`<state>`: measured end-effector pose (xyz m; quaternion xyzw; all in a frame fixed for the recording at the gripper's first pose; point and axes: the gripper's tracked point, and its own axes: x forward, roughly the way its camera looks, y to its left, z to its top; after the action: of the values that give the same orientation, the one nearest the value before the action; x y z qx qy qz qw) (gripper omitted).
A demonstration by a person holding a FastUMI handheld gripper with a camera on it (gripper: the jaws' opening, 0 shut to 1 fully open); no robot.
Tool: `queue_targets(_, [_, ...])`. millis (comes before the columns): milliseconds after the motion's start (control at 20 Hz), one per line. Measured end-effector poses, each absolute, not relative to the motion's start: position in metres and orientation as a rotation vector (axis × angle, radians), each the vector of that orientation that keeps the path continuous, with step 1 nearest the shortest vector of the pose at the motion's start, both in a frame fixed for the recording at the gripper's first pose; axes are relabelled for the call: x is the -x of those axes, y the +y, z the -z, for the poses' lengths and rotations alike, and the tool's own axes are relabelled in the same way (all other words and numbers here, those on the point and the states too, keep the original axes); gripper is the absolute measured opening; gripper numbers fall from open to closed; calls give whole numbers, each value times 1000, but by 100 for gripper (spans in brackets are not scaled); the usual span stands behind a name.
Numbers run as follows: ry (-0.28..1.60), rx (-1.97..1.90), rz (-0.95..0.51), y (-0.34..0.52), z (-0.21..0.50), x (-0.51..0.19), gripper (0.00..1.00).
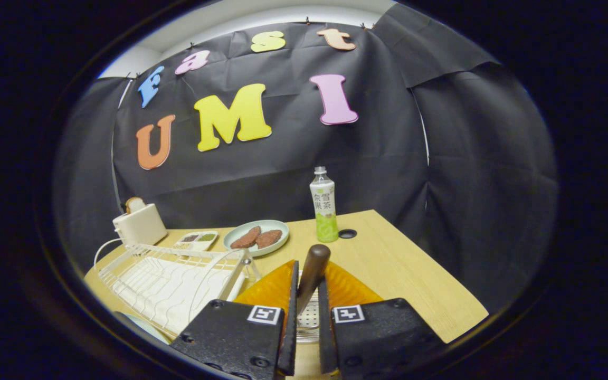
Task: Take the plate from the dish rack, then take the spoon from the basket and place it into the plate.
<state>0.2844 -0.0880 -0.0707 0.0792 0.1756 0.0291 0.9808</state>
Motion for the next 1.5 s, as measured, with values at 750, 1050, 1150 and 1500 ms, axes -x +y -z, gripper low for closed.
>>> queue_targets(750, [224,-292,71,-95,-31,-238,11])
queue_targets(1050, [156,-316,-57,-15,-44,-162,10])
queue_targets(1150, [155,-309,-94,16,-33,-139,10])
queue_targets(1500, [250,-399,-178,93,34,-96,10])
